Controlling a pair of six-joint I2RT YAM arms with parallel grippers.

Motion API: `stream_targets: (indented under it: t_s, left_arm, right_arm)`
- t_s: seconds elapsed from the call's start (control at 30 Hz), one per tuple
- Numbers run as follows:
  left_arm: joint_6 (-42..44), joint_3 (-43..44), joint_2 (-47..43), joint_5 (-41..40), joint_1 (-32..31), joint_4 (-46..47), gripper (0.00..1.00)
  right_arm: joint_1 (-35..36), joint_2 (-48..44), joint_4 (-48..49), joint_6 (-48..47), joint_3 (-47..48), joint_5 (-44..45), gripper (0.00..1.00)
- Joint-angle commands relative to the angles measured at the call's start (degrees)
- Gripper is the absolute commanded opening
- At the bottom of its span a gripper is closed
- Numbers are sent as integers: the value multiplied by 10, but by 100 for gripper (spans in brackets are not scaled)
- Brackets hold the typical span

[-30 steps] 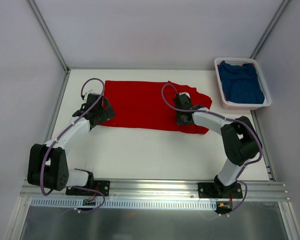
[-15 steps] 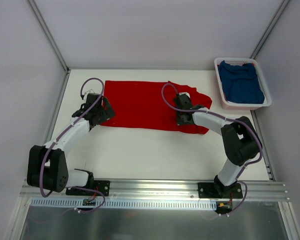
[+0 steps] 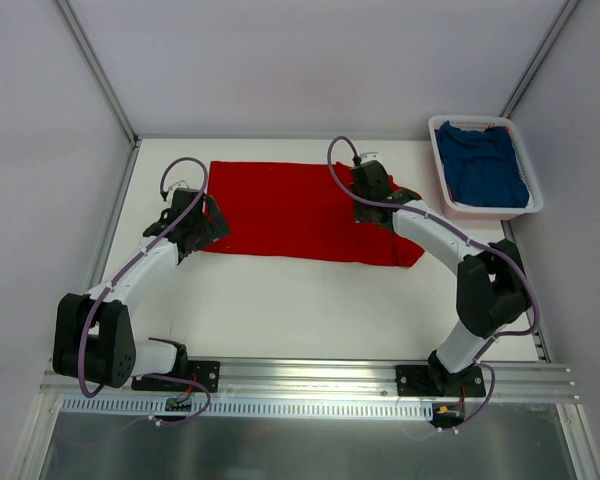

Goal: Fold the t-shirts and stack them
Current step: Fold the flattened tshirt in 1/3 of the way

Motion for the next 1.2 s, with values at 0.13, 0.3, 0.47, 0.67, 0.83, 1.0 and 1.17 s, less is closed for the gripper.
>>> stream_targets:
  t_s: [0.13, 0.3, 0.47, 0.67, 0.83, 1.0, 1.17]
  left_arm:
    - [-1, -4, -20, -1, -5, 2, 99]
    - [2, -2, -18, 0, -5, 2, 99]
    - [2, 1, -18, 4, -5, 2, 99]
    - [1, 2, -20, 10, -5, 2, 99]
    - [-5, -2, -28, 20, -6, 2, 99]
    - [-14, -4, -25, 32, -8, 2, 99]
    - [-21, 1, -12, 34, -16, 2, 99]
  right_arm:
    - [-29, 37, -1, -20, 44, -3, 0]
    - [-39, 85, 4, -19, 66, -18, 0]
    - [-48, 117, -1, -18, 90, -24, 30]
    - [-54, 117, -18, -19, 100, -18, 36]
    - [-54, 79, -38, -15, 91, 0, 37]
    - [-53, 38, -65, 6, 79, -11, 37]
    - [-26, -34, -65, 40, 1, -2, 37]
